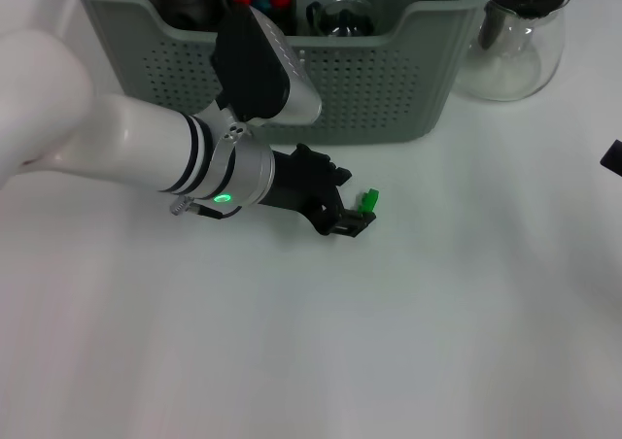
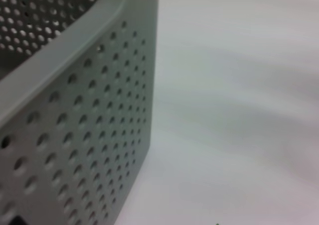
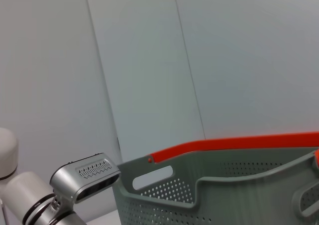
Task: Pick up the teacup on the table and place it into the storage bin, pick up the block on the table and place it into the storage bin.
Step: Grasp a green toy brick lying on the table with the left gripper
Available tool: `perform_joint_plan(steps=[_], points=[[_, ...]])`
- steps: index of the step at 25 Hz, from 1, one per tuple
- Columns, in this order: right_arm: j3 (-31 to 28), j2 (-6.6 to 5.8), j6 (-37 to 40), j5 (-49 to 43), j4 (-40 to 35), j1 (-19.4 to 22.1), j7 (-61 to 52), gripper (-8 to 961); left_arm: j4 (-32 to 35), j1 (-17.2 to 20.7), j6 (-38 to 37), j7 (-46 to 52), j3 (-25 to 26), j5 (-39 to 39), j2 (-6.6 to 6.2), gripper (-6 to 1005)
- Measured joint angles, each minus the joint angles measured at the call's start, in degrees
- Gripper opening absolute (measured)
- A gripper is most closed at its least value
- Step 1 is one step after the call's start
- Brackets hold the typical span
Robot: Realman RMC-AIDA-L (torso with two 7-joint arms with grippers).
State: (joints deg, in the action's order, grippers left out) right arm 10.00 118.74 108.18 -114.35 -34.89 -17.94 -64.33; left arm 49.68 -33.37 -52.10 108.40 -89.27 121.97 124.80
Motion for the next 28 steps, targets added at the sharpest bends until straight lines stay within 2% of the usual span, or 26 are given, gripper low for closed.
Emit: perform_joint_plan(steps=[11,23,28], points=[[-0.2,0.0,-0.2,0.0,0.0,0.0,0.0,852,-2.4,-0.5,6.6,3.6,-5.7,-0.9,0.01,606],[-0.3,0.0,-0.4,0.0,0.0,-0.1,0.0,852,-0.5,0.7,5.8,5.1,-1.0,1.4,0.0,540],[-0.3,0.0,-0.4,0.0,0.0,-0.2,0.0,852,0.2,1.0,4.5,4.8,-2.5,1.1,0.01,520]])
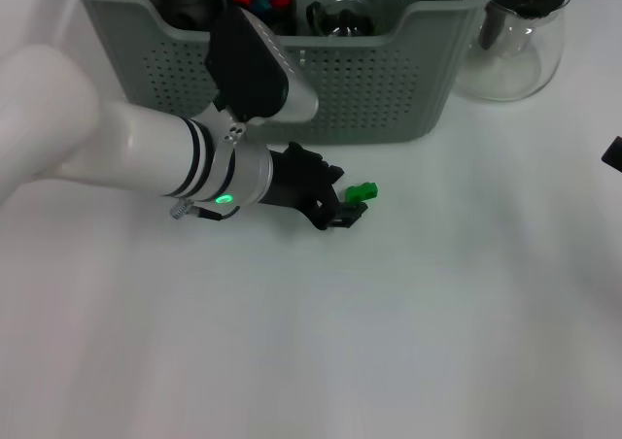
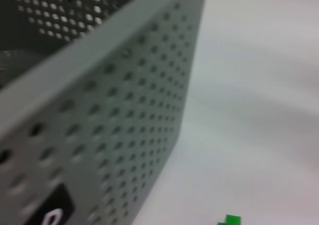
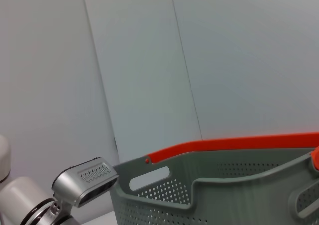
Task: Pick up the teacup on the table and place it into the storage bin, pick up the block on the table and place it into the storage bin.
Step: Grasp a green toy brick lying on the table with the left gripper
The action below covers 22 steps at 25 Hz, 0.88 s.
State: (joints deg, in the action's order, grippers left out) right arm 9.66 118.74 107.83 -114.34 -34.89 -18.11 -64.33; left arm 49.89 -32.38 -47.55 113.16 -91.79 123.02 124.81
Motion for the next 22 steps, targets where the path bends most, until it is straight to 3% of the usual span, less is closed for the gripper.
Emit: perform_joint_plan(steps=[10,22], points=[[0.0,0.0,0.0,0.0,0.0,-0.2,0.0,852,-1.2,-0.7,4.8,0.0,-4.4,-0.9,0.0,478],[0.0,0.0,0.0,0.0,0.0,0.0,0.0,852,-1.1,-1.2,5.3,0.1,-6.9,-0.6,0.0,428]])
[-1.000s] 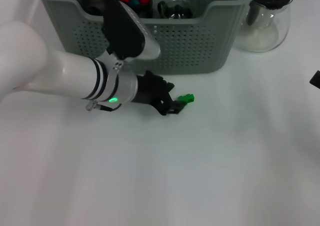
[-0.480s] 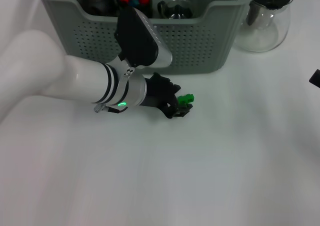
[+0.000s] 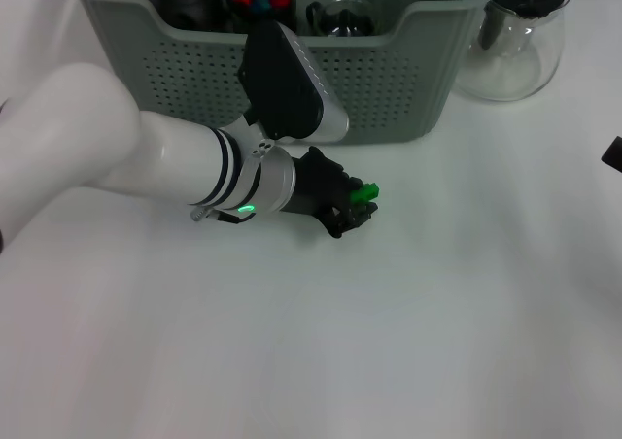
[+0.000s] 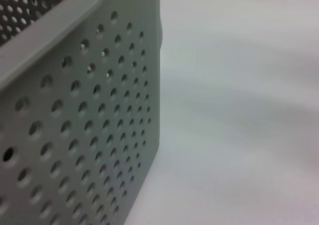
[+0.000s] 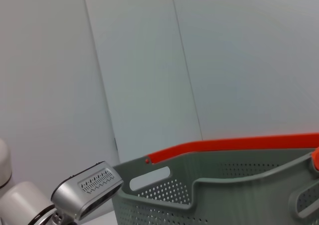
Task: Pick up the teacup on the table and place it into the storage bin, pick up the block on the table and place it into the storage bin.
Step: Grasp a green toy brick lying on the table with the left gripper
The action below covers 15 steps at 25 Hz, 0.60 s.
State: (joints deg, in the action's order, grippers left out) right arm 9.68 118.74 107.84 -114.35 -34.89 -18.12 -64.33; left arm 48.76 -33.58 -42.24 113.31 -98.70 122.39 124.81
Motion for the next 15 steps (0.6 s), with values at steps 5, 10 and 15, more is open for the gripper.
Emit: perform_joint_plan(steps=[5,10,15], points=[[0.0,-0.04,0.0,0.0,0.0,0.1,0.0,852,0.5,0.1,-0.1,0.3,0.0,0.2,0.0,278],[0.0,-0.07,0.0,0.0,0.0,0.1,0.0,852,0.8,0.1,-1.0,0.4,0.8,0.3,-0.01,187],[0.0,-0.09,0.1,0.0,0.0,0.1,0.0,852,1.7,0.2,-4.3,0.5,3.6,1.0,-0.04,159]])
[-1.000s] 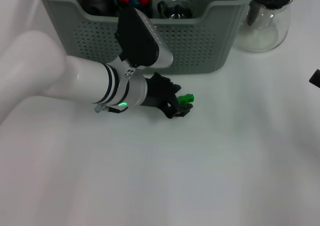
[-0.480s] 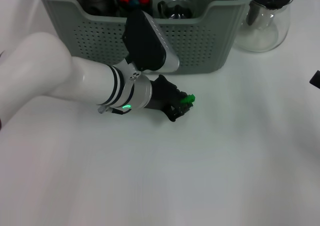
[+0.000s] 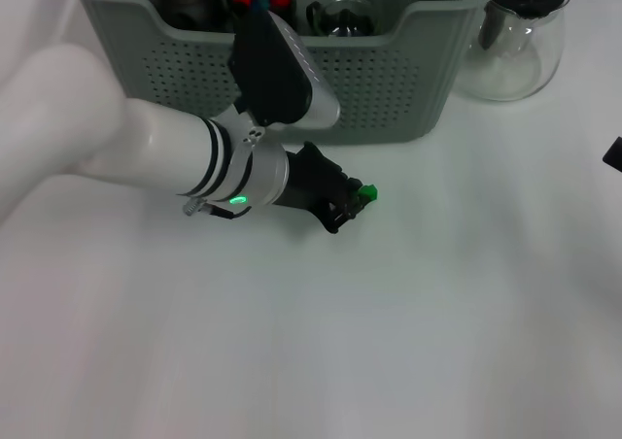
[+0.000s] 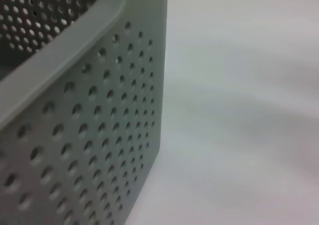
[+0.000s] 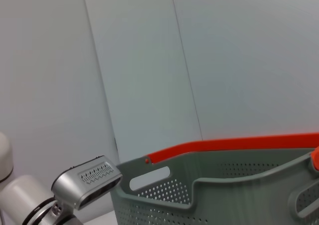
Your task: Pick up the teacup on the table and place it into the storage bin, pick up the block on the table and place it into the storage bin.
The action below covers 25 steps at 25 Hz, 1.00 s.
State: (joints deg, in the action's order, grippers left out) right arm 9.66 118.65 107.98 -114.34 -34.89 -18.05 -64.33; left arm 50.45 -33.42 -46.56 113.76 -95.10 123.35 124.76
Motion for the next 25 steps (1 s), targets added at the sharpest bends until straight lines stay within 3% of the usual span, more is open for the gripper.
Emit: perform_joint_plan(steps=[6,18,25], points=[[0.0,0.01,0.1,0.1,0.0,0.1,0.0,852,2.0,-0.1,-8.3,0.0,6.5,0.1,-0.33,152],[0.3,0.16,-0.1,0.0,0.0,-0.2,-0.2,852,5.6,-2.4,-37.9,-2.3,33.8,-2.4,-1.1,162],[0.5,0.18,-0.1,0.0,0.0,-0.1,0.0,852,5.4,-3.5,-49.8,-3.4,43.7,-10.7,-2.78,169]])
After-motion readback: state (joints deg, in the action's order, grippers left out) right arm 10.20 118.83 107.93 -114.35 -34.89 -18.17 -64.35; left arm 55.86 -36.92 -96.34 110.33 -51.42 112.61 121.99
